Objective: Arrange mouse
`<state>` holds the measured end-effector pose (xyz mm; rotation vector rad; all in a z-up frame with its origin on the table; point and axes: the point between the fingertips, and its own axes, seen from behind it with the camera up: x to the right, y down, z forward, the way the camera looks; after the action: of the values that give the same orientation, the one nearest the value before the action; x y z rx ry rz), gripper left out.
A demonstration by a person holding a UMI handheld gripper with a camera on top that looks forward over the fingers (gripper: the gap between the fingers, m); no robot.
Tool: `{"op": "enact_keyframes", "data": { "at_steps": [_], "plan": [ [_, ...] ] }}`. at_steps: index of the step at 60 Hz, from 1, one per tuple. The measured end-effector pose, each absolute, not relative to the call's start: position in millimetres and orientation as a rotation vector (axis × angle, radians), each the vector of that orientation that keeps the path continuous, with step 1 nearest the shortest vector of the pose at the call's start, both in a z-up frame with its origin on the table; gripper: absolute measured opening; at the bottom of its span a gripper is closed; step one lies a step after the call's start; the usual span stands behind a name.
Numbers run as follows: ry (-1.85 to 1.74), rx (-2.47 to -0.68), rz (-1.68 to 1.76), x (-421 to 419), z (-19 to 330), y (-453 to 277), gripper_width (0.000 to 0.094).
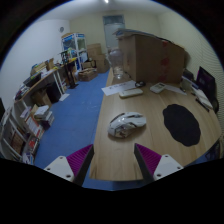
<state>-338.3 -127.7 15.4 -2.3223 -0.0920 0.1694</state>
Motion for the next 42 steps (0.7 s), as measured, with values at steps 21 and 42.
{"op": "enact_keyframes", "data": {
  "at_steps": [21, 42],
  "plan": [
    [-0.090, -2.310, 0.119, -335.7, -14.4, -38.9, 0.0836],
    [-0.052, -2.247, 0.069, -335.3, -13.5, 17.3, 0.0571]
  ]
}}
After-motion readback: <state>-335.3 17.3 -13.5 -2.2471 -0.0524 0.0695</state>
